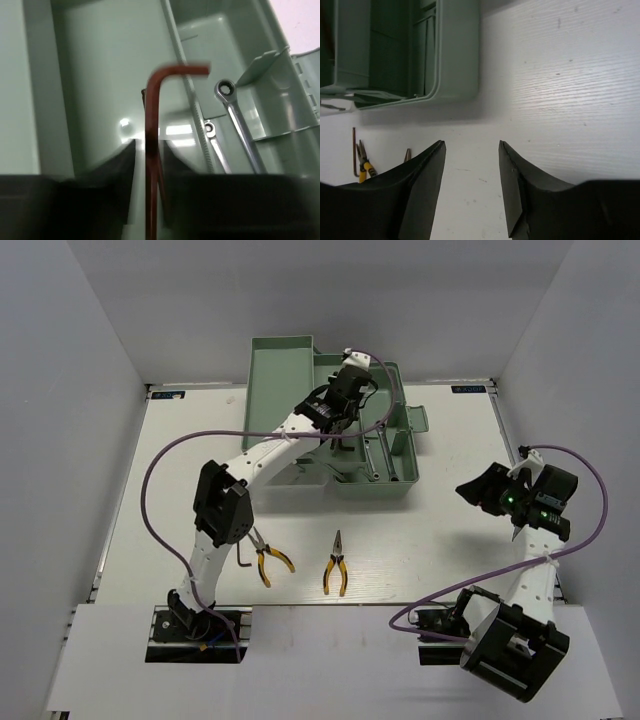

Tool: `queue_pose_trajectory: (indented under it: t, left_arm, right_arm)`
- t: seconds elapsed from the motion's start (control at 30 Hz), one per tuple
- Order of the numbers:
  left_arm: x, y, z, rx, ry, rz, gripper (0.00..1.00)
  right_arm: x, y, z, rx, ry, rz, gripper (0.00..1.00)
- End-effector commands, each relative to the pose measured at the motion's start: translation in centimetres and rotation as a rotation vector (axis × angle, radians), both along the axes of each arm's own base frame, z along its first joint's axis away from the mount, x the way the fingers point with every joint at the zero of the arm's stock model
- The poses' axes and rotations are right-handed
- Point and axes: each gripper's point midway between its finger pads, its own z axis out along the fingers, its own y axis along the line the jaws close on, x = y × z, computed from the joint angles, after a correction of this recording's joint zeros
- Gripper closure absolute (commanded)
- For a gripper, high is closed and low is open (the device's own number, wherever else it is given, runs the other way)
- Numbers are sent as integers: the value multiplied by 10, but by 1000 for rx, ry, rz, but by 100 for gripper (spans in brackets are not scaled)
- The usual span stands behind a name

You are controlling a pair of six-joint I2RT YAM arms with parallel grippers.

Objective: Sort the tools into containers

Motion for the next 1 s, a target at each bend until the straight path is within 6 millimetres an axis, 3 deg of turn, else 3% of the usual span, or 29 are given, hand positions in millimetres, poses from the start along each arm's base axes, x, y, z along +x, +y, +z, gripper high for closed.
queue_pose_trajectory:
  t: [0.0,0.03,0.1,0.17,0.2,0.23,0.3,0.33,0.37,0.4,0.43,0.47,0.5,0.53,0.57,0.6,0.63,0.67,0.7,0.77,0.8,0.83,0.97]
  left_arm:
    - [-2,4,49,-70,-54,-26,56]
    - [-3,5,55,-82,-68,-26,39]
    - [-7,2,63,-102,-70,-54,31]
    - [-13,2,94,-150,-109,-77,30]
    - [-21,-2,101,-160,-108,-105,30]
    - [-34,2,127,-181,-141,-120,30]
    - [-59,0,146,-208,-141,-205,41]
    - [-72,5,128,-197,-86,-225,57]
    - [-85,12,129,-213,-71,-238,94]
    - [-115,30,162,-270,-111,-262,100]
    - [-128,43,123,-226,-39,-252,100]
    - [-143,57,116,-221,-17,-246,100]
    - [-169,89,104,-234,4,-200,100]
    - [-183,106,95,-235,23,-169,100]
    - [-196,135,77,-191,59,-92,100]
    - [-212,153,42,-191,135,-20,100]
    - [-230,176,46,-228,124,19,97]
    - [-248,199,24,-182,189,85,88]
    - [-262,209,2,-206,252,144,70]
    - [-280,227,-12,-227,285,196,60]
    - [-288,234,-32,-202,325,221,54]
    - [-291,237,-40,-200,336,231,42]
    - [-293,242,-86,-85,424,292,40]
  right_arm:
    - [-1,18,15,45,-78,130,47]
    - [-3,21,16,50,-86,145,45]
    - [-6,31,21,80,-114,203,48]
    - [-7,36,25,91,-138,239,53]
    - [-12,47,32,131,-166,301,67]
    - [-14,52,35,129,-191,342,79]
    - [-19,67,48,150,-251,445,100]
    - [-19,72,58,132,-282,487,100]
    - [-20,76,58,105,-304,529,100]
    - [-21,79,63,98,-320,559,100]
    - [-21,91,76,81,-371,650,100]
    - [-24,96,77,94,-357,673,100]
    - [-28,107,77,105,-345,721,100]
    - [-23,113,80,68,-347,734,100]
    - [-22,117,79,68,-331,739,100]
    - [-21,125,79,55,-343,767,100]
    - [-17,128,73,29,-313,744,100]
    - [-17,134,70,27,-301,756,100]
    - [-12,134,69,9,-309,746,100]
    - [-10,139,57,28,-249,724,93]
    - [-8,140,55,28,-250,722,89]
    - [-7,142,53,32,-243,715,83]
    - [-7,148,42,-38,-183,719,60]
